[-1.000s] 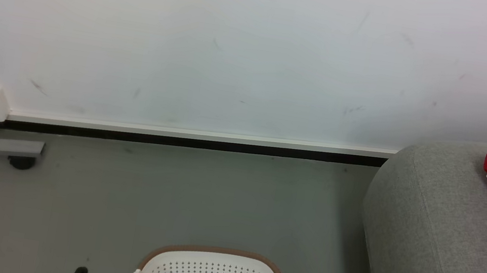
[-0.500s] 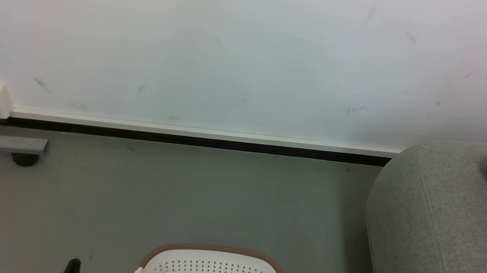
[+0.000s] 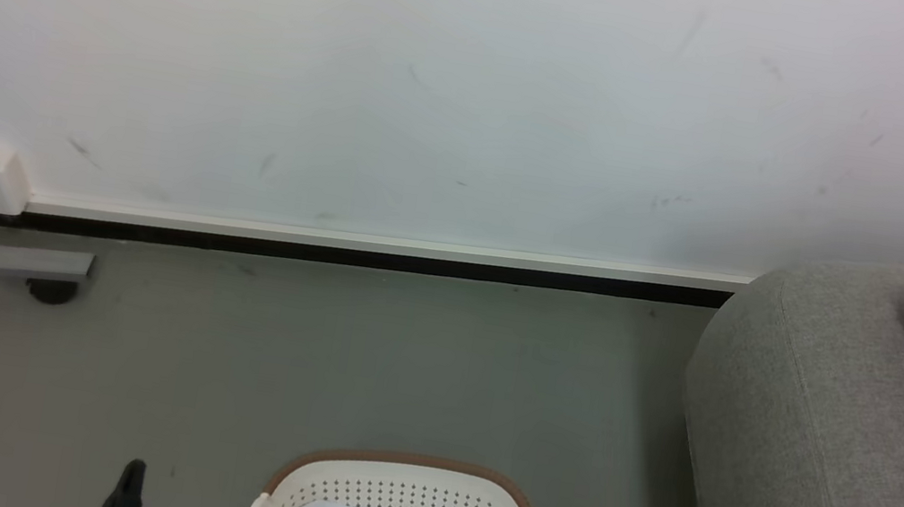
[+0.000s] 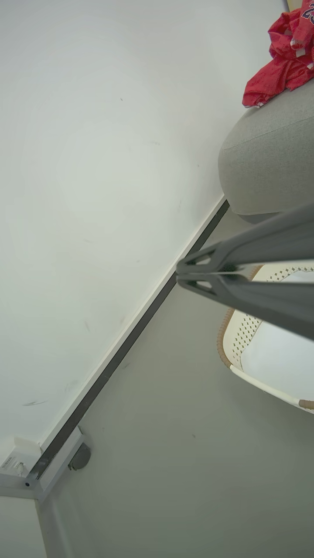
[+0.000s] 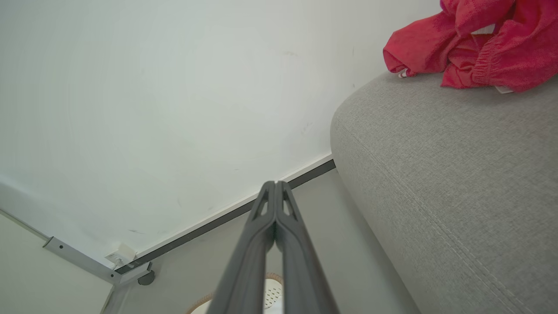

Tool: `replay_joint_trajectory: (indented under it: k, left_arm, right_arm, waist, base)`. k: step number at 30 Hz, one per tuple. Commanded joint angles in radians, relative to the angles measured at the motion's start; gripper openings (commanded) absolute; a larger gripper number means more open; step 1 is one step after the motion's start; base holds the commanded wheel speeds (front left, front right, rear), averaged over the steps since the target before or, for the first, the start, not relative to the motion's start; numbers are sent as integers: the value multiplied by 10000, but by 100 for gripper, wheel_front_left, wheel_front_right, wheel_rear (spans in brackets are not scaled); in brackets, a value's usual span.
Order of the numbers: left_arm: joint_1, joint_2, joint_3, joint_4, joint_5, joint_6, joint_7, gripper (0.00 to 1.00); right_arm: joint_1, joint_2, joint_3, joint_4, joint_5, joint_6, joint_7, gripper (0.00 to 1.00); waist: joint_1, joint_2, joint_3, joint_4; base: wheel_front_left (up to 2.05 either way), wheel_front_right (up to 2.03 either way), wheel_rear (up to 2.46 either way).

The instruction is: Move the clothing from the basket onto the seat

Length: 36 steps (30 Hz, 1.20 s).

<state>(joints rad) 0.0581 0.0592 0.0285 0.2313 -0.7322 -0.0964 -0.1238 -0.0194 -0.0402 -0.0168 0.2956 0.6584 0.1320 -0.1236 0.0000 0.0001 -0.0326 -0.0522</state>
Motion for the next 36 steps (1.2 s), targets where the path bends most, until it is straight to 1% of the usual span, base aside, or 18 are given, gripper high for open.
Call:
replay_joint_trajectory:
  k: [1, 8, 36]
  left_arm:
    - [-287, 26, 87, -84, -526, -44, 110, 0]
    - [-446, 15, 176, -64, -1448, -84, 359, 0]
    - [-968, -20, 468, 13, -4414, -200, 1187, 0]
  right_arm:
    - [-318, -76, -91, -173, 522, -6, 102, 0]
    - [-385, -84, -189, -220, 1521, -8, 353, 0]
    - [-624, -109, -515, -355, 4757, -13, 1178, 0]
  waist:
    - [0, -1, 9, 13]
    - [0, -1, 35, 52]
    - [0, -1, 138, 202]
  base:
    - [0, 0, 0]
    - [0, 0, 0]
    - [0, 0, 0]
